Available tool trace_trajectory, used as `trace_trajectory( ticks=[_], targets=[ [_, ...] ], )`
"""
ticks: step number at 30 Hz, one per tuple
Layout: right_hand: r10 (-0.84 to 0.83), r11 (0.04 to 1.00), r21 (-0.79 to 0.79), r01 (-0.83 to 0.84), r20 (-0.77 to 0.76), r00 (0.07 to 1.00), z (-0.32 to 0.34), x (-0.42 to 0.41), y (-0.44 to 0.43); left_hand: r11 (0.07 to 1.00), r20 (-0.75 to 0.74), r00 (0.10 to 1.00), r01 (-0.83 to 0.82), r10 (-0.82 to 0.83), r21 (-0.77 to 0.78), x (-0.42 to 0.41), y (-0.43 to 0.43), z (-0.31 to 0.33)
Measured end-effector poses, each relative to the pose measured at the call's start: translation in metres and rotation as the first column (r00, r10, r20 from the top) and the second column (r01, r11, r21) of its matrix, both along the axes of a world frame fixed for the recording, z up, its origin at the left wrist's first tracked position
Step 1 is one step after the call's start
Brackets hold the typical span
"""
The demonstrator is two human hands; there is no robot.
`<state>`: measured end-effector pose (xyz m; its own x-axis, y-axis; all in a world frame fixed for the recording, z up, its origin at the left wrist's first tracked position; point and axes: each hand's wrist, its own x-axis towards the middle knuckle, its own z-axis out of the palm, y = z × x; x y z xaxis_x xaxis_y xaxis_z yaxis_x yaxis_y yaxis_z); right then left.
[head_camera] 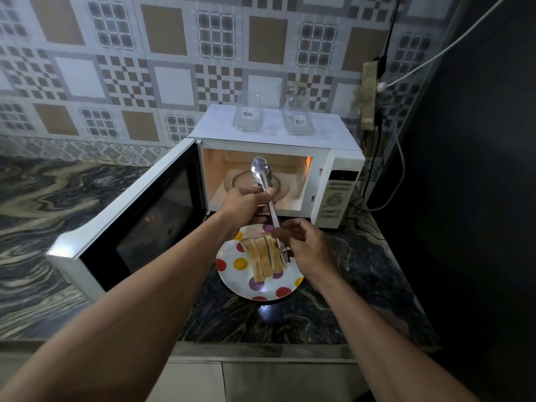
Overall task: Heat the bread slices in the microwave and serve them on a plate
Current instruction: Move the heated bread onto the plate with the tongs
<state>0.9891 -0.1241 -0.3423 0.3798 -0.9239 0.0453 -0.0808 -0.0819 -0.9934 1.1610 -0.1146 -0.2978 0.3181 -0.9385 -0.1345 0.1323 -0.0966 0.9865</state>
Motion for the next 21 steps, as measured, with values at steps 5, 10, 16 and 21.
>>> trace_trajectory(
  ticks=[5,10,16,21],
  targets=[
    [0.059,0.998,-0.003,-0.059,0.021,0.998,0.002,0.000,0.001,1.000,-0.057,0.998,-0.006,0.007,0.015,-0.001,0.002,-0.004],
    [0.171,0.980,0.092,-0.175,0.053,0.984,0.007,0.010,0.007,0.999,-0.051,0.999,0.020,-0.018,0.034,-0.002,0.005,-0.002],
    [0.133,0.984,0.122,-0.132,0.000,0.991,-0.002,0.015,0.007,0.976,-0.080,0.980,0.192,-0.184,0.101,0.002,0.016,-0.011],
    [0.137,0.984,0.120,-0.130,-0.060,0.989,-0.025,0.017,0.007,0.997,-0.119,0.992,0.047,-0.040,0.057,0.004,0.016,-0.026]
  ],
)
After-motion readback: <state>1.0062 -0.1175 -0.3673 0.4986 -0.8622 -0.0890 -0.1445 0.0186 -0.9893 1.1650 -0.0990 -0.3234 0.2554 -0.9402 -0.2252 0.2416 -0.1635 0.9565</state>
